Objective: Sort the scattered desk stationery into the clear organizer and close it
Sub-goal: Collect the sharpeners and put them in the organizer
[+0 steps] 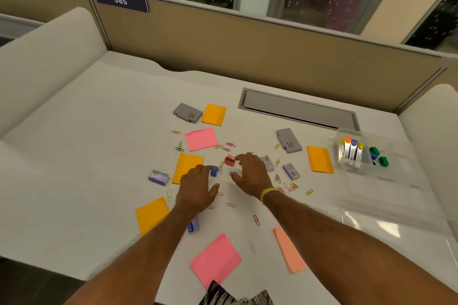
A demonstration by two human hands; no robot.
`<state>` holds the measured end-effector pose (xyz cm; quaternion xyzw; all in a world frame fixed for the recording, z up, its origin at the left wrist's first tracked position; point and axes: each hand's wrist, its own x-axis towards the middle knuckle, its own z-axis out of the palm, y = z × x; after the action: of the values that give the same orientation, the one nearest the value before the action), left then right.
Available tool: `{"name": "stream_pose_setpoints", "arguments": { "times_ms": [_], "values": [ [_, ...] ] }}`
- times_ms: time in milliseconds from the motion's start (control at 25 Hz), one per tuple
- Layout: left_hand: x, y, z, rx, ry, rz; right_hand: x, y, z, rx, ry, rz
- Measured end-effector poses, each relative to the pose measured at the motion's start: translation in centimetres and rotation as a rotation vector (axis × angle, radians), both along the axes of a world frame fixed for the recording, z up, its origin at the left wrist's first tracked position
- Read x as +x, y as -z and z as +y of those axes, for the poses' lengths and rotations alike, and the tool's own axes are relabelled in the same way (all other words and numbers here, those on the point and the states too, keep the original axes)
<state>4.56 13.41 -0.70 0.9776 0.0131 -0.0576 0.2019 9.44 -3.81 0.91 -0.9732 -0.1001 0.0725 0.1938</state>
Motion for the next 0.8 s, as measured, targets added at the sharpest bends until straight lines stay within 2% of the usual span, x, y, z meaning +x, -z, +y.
{"name": "stream_pose_setpoints", "arguments": {
  "times_ms": [240, 520, 720, 800],
  "values": [
    [4.2, 0.1, -0.5, -0.093, -0.049, 0.019, 4.6, 0.6, 1.8, -0.146, -0.022, -0.023],
    [5.7, 1.1, -1.3, -0.061, -0.027, 0.043, 5.8, 2.3, 2.3, -0.198, -0.071, -0.066],
    [5.7, 1.2, -1.4, -0.100, -0.035, 0.046, 5.9, 2.5, 2.3, -0.165, -0.052, -0.053],
    [5.7, 0.9, -1.3, -0.151, -0.050, 0.012, 5.5, 2.0, 2.3, -0.014, 0.029, -0.050]
  ]
}}
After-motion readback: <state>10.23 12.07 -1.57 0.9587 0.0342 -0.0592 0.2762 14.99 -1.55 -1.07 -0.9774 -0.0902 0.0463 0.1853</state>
